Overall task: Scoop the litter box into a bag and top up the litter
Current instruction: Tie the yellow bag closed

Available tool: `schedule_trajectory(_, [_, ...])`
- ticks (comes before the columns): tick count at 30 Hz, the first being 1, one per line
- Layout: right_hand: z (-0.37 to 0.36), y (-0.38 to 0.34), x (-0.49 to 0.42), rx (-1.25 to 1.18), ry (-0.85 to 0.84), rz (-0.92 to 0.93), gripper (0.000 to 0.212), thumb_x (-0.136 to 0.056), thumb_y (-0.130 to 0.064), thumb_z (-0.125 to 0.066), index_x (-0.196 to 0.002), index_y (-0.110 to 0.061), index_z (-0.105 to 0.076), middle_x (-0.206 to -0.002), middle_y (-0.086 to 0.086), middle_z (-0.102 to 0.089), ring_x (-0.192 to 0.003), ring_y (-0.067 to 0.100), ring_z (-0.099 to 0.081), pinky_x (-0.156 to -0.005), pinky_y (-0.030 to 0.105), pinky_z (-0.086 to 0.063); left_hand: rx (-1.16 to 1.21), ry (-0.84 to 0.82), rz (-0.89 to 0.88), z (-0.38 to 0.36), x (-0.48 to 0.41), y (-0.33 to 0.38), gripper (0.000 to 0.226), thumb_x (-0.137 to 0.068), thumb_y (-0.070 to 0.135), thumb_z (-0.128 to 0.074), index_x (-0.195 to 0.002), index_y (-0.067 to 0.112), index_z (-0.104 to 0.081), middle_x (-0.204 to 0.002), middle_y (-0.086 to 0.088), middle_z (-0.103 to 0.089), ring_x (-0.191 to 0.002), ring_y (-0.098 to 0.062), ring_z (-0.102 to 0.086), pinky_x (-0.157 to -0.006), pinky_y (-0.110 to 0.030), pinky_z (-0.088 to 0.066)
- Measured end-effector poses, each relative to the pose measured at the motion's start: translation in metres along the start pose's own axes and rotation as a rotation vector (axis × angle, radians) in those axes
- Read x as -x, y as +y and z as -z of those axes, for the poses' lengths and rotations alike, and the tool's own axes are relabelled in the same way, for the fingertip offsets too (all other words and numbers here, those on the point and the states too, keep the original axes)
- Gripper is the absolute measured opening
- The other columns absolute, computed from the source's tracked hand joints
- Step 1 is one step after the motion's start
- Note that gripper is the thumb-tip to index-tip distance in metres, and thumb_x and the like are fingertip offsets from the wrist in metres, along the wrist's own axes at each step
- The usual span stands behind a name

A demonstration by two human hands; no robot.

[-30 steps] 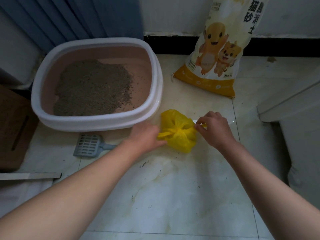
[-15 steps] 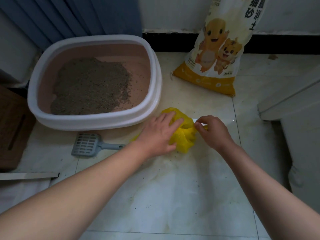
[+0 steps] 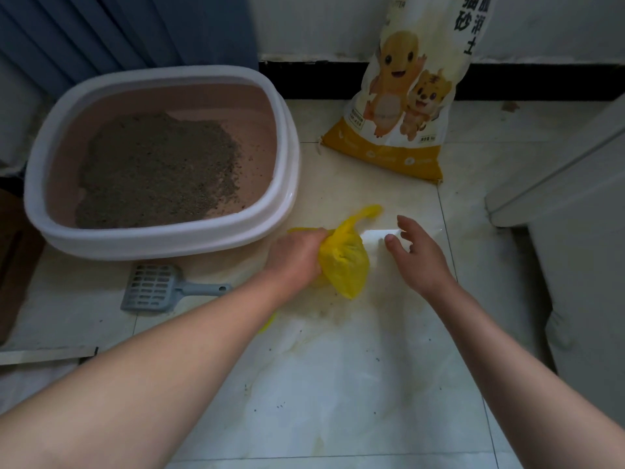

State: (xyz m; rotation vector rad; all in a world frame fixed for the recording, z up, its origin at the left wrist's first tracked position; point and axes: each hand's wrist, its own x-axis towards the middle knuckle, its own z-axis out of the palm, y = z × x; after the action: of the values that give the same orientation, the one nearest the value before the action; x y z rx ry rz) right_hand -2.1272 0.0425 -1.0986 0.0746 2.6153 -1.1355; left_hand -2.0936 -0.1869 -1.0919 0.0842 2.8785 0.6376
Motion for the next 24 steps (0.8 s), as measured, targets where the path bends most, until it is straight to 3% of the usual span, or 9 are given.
schedule_trajectory(3, [0.001, -0.006, 0.005, -0.085, -0.010, -0.020, 0.053, -0.099, -0.044, -0.054, -0.148, -0.028, -0.044, -0.148, -0.002, -0.049, -0.132, 0.015, -0.050, -0.110, 0.042, -0.043, 0.086, 0.084, 0.112, 0.017, -0.005, 0.001, 0.015, -0.081, 0.023, -0.058, -0.096, 0.022, -0.061, -0.089, -0.004, -0.068, -0.085, -0.032, -0.063, -0.061, -0.033, -0.046])
schedule_trajectory(5, [0.002, -0.019, 0.009, -0.153, -0.014, -0.008, 0.050, -0.099, -0.044, -0.054, -0.147, -0.031, -0.046, -0.148, -0.003, -0.050, -0.132, 0.013, -0.049, -0.110, 0.039, -0.043, 0.109, 0.102, 0.168, 0.030, -0.009, 0.002, 0.025, -0.076, 0.014, -0.057, -0.099, 0.023, -0.062, -0.090, -0.006, -0.068, -0.087, -0.033, -0.063, -0.062, -0.034, -0.046])
schedule_trajectory(8, [0.006, -0.046, 0.018, -0.206, -0.009, 0.076, 0.046, -0.100, -0.043, -0.053, -0.145, -0.033, -0.048, -0.146, -0.004, -0.051, -0.128, 0.008, -0.051, -0.101, 0.024, -0.044, 0.185, 0.127, 0.229, 0.047, -0.013, 0.001, 0.035, -0.073, 0.012, -0.057, -0.104, 0.026, -0.063, -0.095, -0.005, -0.069, -0.092, -0.032, -0.062, -0.070, -0.035, -0.051])
schedule_trajectory(11, [0.012, -0.076, 0.027, -0.235, -0.020, 0.167, 0.045, -0.100, -0.038, -0.053, -0.144, -0.028, -0.051, -0.140, -0.007, -0.054, -0.122, 0.003, -0.053, -0.087, 0.002, -0.042, 0.284, 0.185, 0.260, 0.065, -0.016, -0.002, 0.041, -0.071, 0.013, -0.063, -0.111, 0.023, -0.063, -0.100, -0.004, -0.067, -0.095, -0.029, -0.061, -0.072, -0.029, -0.045])
schedule_trajectory(13, [0.016, -0.097, 0.034, -0.267, -0.072, 0.222, 0.047, -0.100, -0.044, -0.053, -0.144, -0.028, -0.051, -0.139, -0.010, -0.056, -0.123, 0.002, -0.056, -0.094, 0.009, -0.047, 0.356, 0.190, 0.268, 0.082, -0.016, 0.000, 0.043, -0.070, 0.013, -0.068, -0.112, 0.021, -0.063, -0.096, -0.002, -0.065, -0.091, -0.025, -0.061, -0.072, -0.027, -0.044])
schedule_trajectory(16, [0.021, -0.123, 0.041, -0.229, -0.128, 0.296, 0.053, -0.094, -0.054, -0.051, -0.140, -0.029, -0.054, -0.132, -0.014, -0.063, -0.120, 0.005, -0.060, -0.103, 0.034, -0.050, 0.468, 0.233, 0.261, 0.115, -0.016, 0.007, 0.042, -0.067, 0.014, -0.071, -0.107, 0.023, -0.064, -0.094, 0.000, -0.067, -0.089, -0.022, -0.063, -0.078, -0.032, -0.052])
schedule_trajectory(22, [0.053, -0.187, 0.062, -0.201, -0.166, 0.323, 0.062, -0.091, -0.063, -0.050, -0.142, -0.027, -0.052, -0.135, -0.014, -0.062, -0.125, 0.006, -0.058, -0.107, 0.043, -0.048, 0.520, 0.255, 0.230, 0.198, -0.005, 0.031, 0.048, -0.068, 0.010, -0.071, -0.115, 0.017, -0.064, -0.103, -0.003, -0.066, -0.090, -0.019, -0.063, -0.074, -0.025, -0.049])
schedule_trajectory(24, [0.072, -0.213, 0.073, -0.162, -0.163, 0.336, 0.057, -0.095, -0.057, -0.053, -0.143, -0.028, -0.051, -0.137, -0.015, -0.060, -0.126, 0.006, -0.056, -0.107, 0.042, -0.047, 0.529, 0.249, 0.227, 0.229, 0.004, 0.040, 0.047, -0.070, 0.009, -0.071, -0.116, 0.016, -0.063, -0.103, -0.002, -0.065, -0.088, -0.016, -0.061, -0.071, -0.021, -0.045])
